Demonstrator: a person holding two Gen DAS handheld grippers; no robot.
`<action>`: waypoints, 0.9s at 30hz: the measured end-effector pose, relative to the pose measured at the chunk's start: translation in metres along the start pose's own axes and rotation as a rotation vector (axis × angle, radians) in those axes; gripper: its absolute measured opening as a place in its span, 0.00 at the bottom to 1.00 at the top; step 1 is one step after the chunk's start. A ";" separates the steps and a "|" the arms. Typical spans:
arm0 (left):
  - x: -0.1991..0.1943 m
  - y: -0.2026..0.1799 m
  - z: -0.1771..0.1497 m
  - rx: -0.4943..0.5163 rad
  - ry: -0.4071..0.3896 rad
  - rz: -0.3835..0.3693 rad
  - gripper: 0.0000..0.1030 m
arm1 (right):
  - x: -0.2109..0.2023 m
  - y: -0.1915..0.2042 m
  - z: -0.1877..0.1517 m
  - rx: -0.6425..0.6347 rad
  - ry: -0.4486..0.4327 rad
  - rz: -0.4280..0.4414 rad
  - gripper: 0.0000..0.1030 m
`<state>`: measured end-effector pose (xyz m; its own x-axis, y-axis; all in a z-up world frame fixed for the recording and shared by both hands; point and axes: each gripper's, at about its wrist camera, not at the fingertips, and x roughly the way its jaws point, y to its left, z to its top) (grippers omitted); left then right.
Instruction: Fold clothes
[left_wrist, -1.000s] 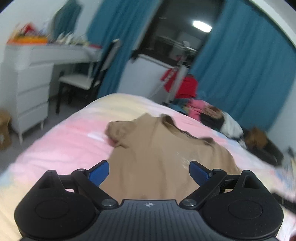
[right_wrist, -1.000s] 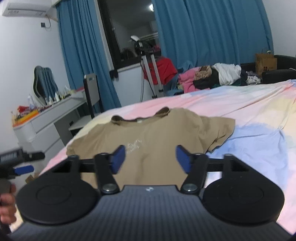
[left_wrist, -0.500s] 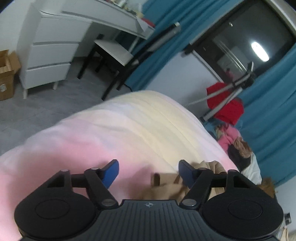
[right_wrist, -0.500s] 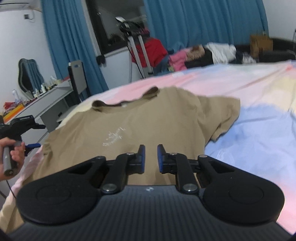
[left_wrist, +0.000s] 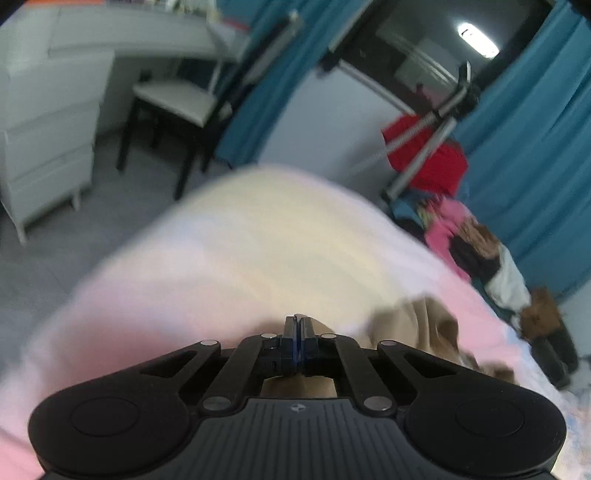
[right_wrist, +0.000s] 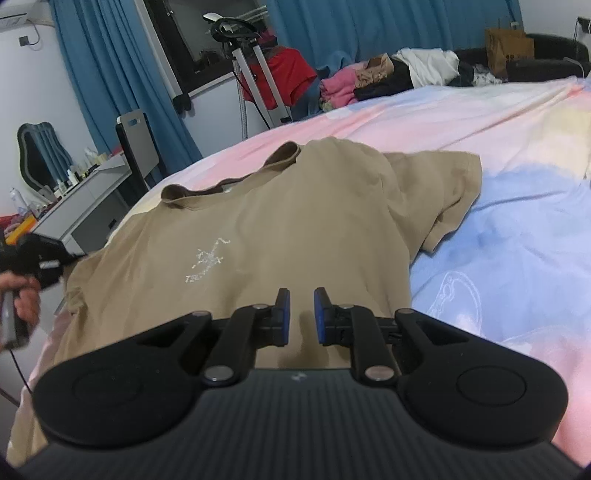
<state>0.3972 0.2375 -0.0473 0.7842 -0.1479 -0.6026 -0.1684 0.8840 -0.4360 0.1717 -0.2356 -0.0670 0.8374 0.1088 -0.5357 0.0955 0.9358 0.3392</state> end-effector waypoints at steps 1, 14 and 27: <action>-0.004 -0.003 0.009 0.021 -0.027 0.027 0.01 | -0.001 0.002 0.000 -0.007 -0.003 0.001 0.16; -0.022 0.002 0.024 0.068 -0.080 0.223 0.42 | 0.006 -0.001 0.000 0.009 0.015 0.002 0.16; -0.065 0.055 -0.051 -0.418 0.132 0.000 0.65 | -0.002 -0.001 0.001 0.042 0.018 0.025 0.17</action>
<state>0.3068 0.2735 -0.0663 0.7057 -0.2272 -0.6711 -0.4169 0.6328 -0.6525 0.1704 -0.2373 -0.0659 0.8299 0.1380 -0.5405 0.0975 0.9181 0.3842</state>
